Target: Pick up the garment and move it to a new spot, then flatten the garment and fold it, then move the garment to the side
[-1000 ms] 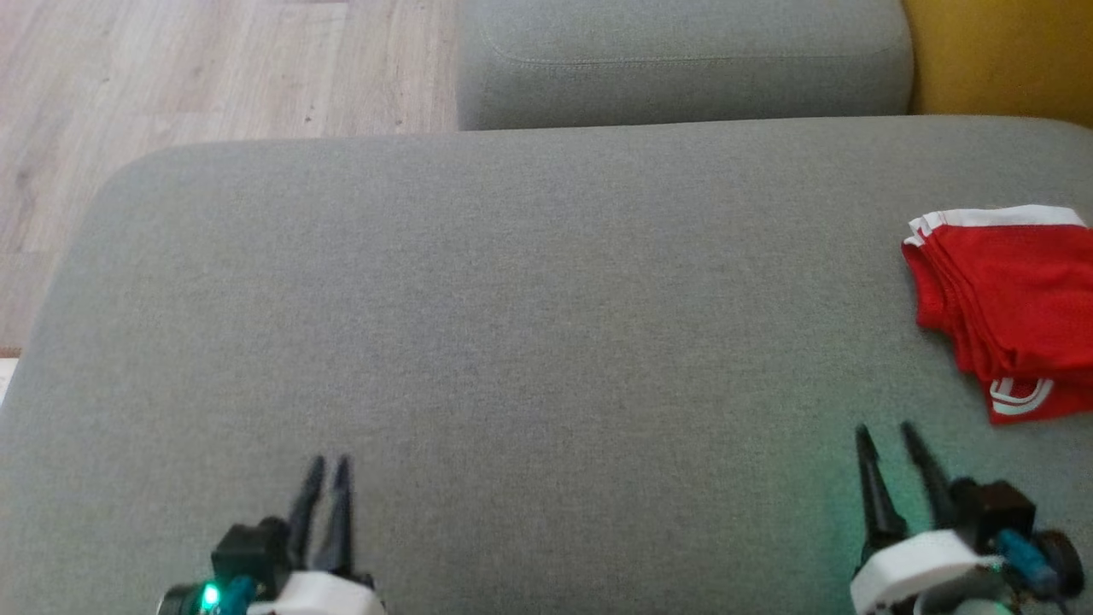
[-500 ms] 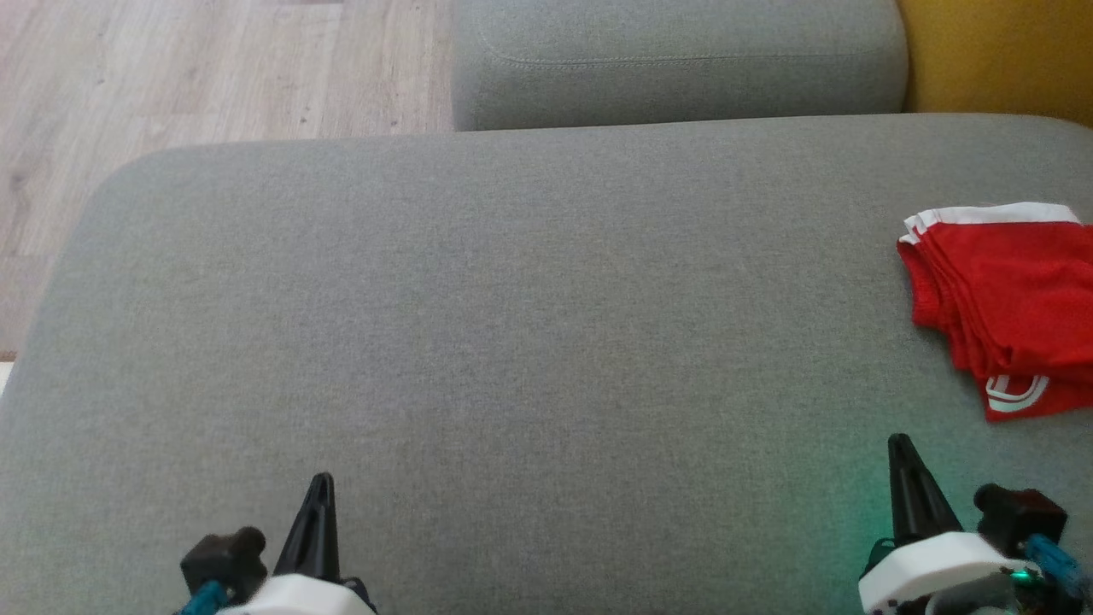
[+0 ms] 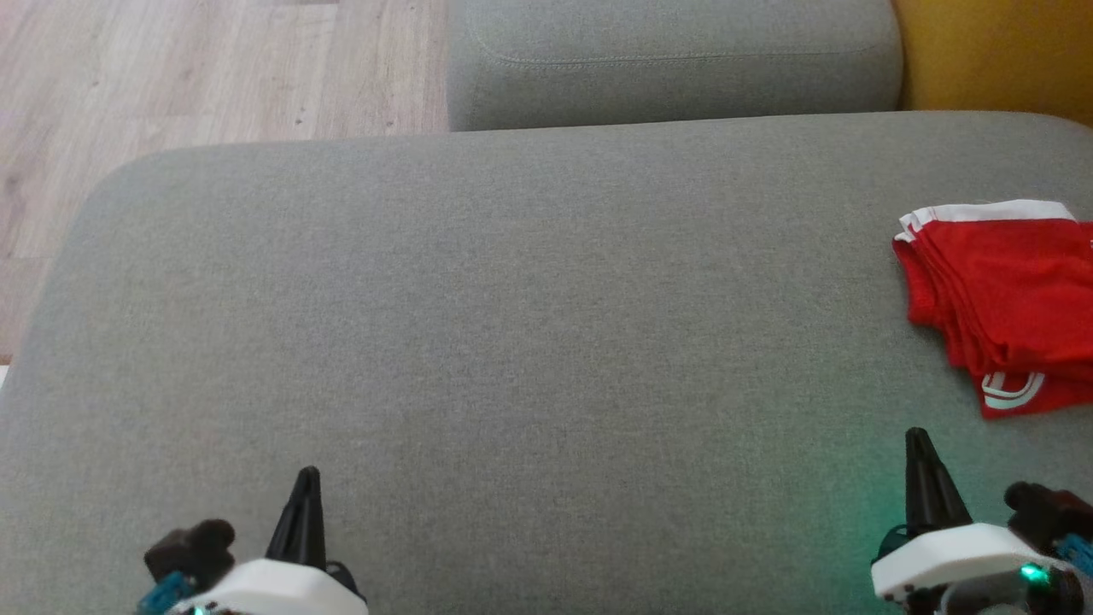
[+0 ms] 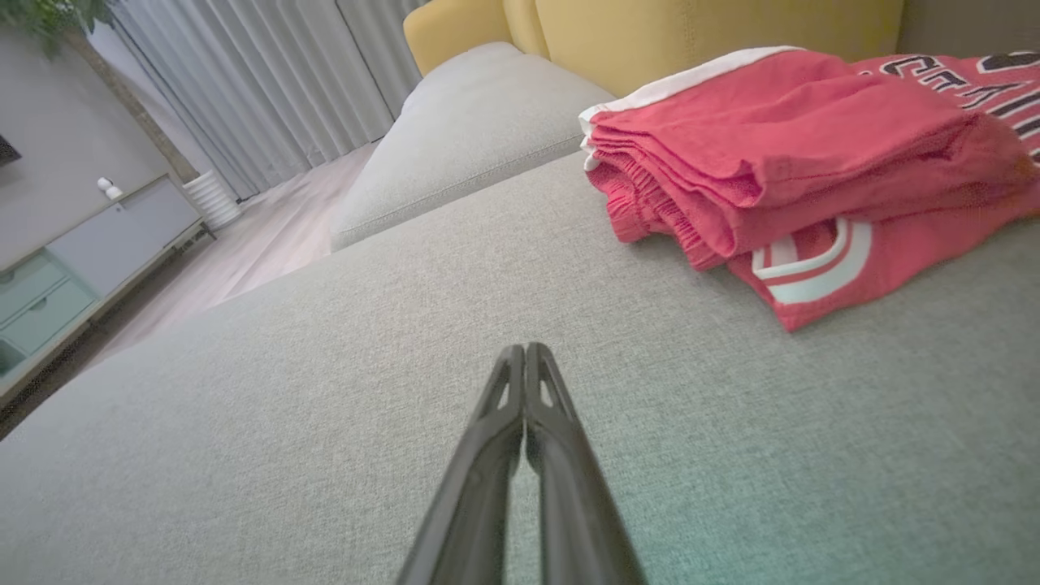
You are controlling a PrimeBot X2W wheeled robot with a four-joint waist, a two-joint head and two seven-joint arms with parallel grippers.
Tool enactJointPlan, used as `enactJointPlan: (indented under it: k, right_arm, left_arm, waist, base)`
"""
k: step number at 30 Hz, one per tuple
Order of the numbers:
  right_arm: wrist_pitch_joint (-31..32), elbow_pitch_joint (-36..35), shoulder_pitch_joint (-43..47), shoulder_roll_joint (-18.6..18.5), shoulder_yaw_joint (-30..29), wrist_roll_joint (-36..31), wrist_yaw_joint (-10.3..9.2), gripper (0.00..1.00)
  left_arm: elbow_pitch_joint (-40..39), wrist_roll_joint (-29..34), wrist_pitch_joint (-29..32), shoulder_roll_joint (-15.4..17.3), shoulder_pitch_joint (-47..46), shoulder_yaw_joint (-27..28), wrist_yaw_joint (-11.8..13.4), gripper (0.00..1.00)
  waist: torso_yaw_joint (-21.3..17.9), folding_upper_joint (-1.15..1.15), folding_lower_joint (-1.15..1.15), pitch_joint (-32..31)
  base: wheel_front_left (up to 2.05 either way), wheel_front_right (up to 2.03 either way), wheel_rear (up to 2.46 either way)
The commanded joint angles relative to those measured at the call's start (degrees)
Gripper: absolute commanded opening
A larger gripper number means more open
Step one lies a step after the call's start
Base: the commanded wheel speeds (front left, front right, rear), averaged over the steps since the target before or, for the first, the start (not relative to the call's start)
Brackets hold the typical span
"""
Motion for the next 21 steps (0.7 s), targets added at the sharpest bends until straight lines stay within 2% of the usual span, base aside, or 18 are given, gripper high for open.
enactJointPlan:
  k: [1, 21]
  right_arm:
    - [0.39, -2.13, -2.72, 0.03, -0.10, 1.92, -0.01, 0.00]
    - [3.67, -3.63, -3.82, 0.20, -0.73, 16.51, -0.02, 0.00]
  left_arm:
    - [-1.43, -1.73, 0.33, 0.73, -3.30, 1.20, -0.49, 0.00]
    - [-1.21, -15.66, 3.28, 1.09, -5.39, 3.44, -2.38, 0.00]
  waist:
    - [-0.04, 0.00, 0.00, 0.00]
    - [-0.60, 0.00, 0.00, 0.04]
  base:
    - [0.00, 0.00, 0.00]
    - [0.00, 0.00, 0.00]
